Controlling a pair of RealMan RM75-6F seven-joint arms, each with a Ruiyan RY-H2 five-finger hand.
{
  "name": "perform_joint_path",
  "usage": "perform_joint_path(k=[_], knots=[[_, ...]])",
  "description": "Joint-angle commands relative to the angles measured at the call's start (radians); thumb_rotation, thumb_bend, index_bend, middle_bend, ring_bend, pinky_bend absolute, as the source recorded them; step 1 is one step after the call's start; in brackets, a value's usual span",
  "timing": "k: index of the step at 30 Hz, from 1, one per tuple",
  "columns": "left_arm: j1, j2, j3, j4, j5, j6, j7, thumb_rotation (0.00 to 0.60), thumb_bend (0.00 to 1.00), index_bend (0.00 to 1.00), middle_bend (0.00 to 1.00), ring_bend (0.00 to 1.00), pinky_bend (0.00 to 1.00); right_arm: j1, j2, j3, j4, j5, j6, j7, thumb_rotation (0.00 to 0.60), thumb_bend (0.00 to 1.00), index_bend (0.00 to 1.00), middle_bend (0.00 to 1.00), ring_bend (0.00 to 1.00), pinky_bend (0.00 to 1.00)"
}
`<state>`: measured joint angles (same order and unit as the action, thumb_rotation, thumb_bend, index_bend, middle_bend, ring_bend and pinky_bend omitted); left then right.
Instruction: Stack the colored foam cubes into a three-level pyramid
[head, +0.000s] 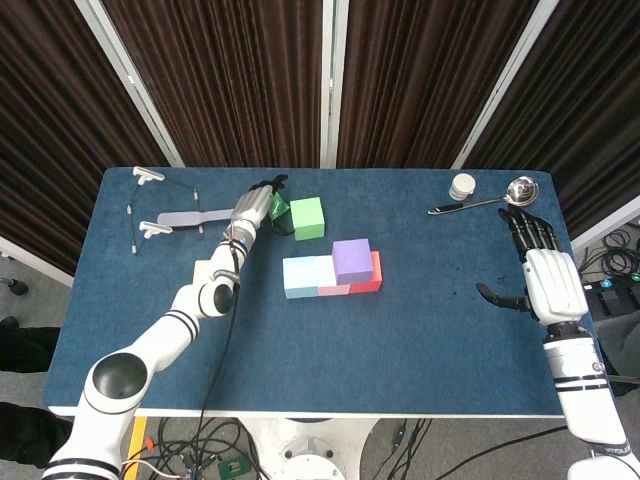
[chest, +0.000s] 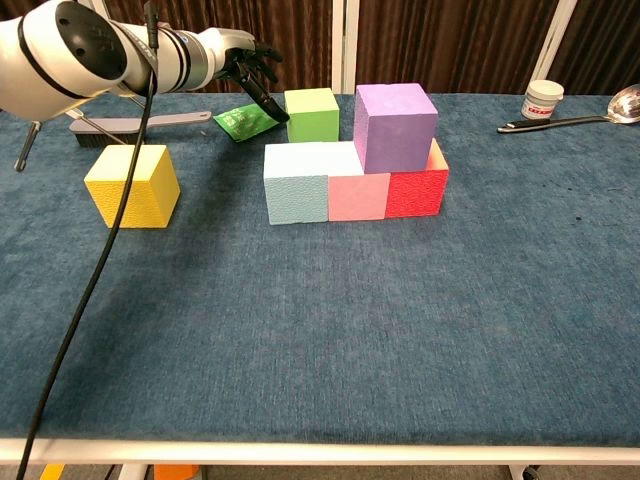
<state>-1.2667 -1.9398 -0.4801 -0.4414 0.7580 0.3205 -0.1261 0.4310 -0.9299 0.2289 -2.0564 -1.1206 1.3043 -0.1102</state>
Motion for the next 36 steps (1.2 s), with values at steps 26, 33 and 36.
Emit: perform_joint_path(k=[26, 33, 36], knots=[[-0.044, -0.112, -0.025, 0.209, 0.160, -0.035, -0.200, 0.600, 0.21, 0.10, 0.34, 0.00, 0.00, 0.001, -0.007, 0.021, 0.045, 0.067, -0.085, 0.039, 0.600, 0.09, 0.00, 0.00, 0.00, 0.00], [-0.039, -0.103, -0.028, 0.192, 0.182, -0.017, -0.225, 0.600, 0.25, 0.10, 0.38, 0.01, 0.00, -0.003, -0.008, 0.025, 0.045, 0.069, -0.084, 0.043, 0.600, 0.09, 0.00, 0.00, 0.00, 0.00], [-0.034, -0.093, -0.024, 0.175, 0.197, -0.006, -0.235, 0.600, 0.26, 0.10, 0.40, 0.01, 0.00, -0.002, -0.011, 0.025, 0.047, 0.071, -0.089, 0.044, 0.600, 0.09, 0.00, 0.00, 0.00, 0.00]])
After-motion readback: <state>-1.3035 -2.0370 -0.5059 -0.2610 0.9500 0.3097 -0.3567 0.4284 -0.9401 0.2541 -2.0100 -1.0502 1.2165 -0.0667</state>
